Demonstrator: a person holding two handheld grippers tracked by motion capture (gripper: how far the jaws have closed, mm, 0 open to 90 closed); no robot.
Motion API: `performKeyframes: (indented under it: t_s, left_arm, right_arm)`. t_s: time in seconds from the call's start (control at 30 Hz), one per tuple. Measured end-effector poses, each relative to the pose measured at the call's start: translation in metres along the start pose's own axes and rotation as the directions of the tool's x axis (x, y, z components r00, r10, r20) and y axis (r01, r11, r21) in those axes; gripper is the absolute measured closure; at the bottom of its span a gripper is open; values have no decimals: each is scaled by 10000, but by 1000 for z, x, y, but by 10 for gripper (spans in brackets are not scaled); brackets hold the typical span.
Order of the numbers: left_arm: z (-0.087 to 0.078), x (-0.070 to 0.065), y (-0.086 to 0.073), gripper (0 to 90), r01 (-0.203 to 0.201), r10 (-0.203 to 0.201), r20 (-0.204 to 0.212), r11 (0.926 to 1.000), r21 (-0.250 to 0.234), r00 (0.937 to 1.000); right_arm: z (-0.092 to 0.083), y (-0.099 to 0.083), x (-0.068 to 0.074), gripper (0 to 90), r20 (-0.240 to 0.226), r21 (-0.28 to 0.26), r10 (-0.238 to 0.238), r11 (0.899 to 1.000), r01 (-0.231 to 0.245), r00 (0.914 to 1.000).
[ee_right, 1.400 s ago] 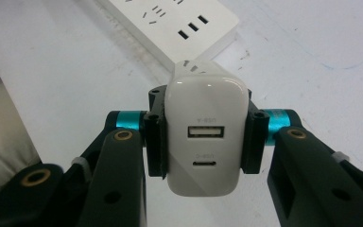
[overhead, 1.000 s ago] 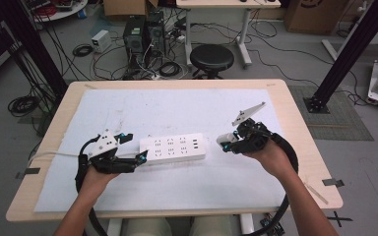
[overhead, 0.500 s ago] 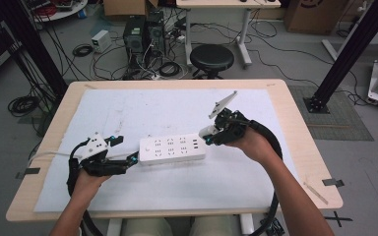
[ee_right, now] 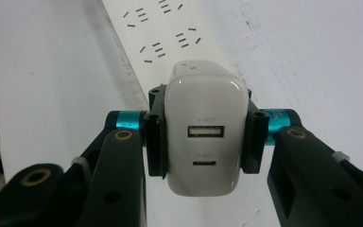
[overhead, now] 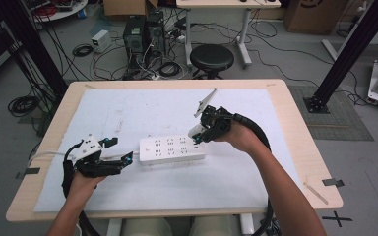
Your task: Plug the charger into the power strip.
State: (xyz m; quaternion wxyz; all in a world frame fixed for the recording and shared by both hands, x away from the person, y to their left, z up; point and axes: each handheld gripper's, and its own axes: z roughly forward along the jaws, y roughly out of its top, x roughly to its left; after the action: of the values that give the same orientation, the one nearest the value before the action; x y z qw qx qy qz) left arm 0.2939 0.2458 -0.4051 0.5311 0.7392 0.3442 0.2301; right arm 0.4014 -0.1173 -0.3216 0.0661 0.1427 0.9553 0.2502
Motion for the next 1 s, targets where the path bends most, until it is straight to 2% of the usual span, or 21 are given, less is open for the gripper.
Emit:
performKeyframes:
  t_s: [0.13, 0.2, 0.23, 0.33, 0.6, 0.63, 0.83, 1.0]
  left_arm:
    - [0, 2, -1, 206, -1, 1, -25, 10000, 21, 10000]
    - [0, 3, -2, 206, 75, -75, -39, 10000, -15, 10000]
    - [0, 3, -2, 206, 75, -75, -39, 10000, -15, 10000]
    - [0, 4, -2, 207, 82, -82, -53, 10000, -4, 10000]
    - [0, 7, -7, 206, 227, -227, -62, 9997, -14, 9997]
    - [0, 7, -7, 206, 253, -253, -71, 9997, -30, 9997]
    - [1, 8, -7, 207, 239, -239, -70, 9997, -31, 9997]
    - [0, 9, -10, 206, 300, -300, -79, 9995, -46, 9995]
  right_arm:
    - [8, 3, -4, 630, -220, 142, -633, 9979, 636, 9978]
    - [12, 6, -5, 630, -257, 288, -1163, 9927, 1170, 9929]
    - [12, 6, -5, 630, -257, 288, -1163, 9927, 1170, 9929]
    - [19, 13, -7, 631, -360, 528, -1802, 9819, 1819, 9830]
    - [32, 20, -12, 631, -587, 976, -2110, 9715, 2159, 9757]
    - [35, 23, -14, 631, -691, 1124, -2254, 9662, 2320, 9718]
    - [42, 29, -19, 631, -853, 1294, -2424, 9590, 2520, 9664]
    - [50, 32, -23, 631, -989, 1638, -2595, 9480, 2730, 9607]
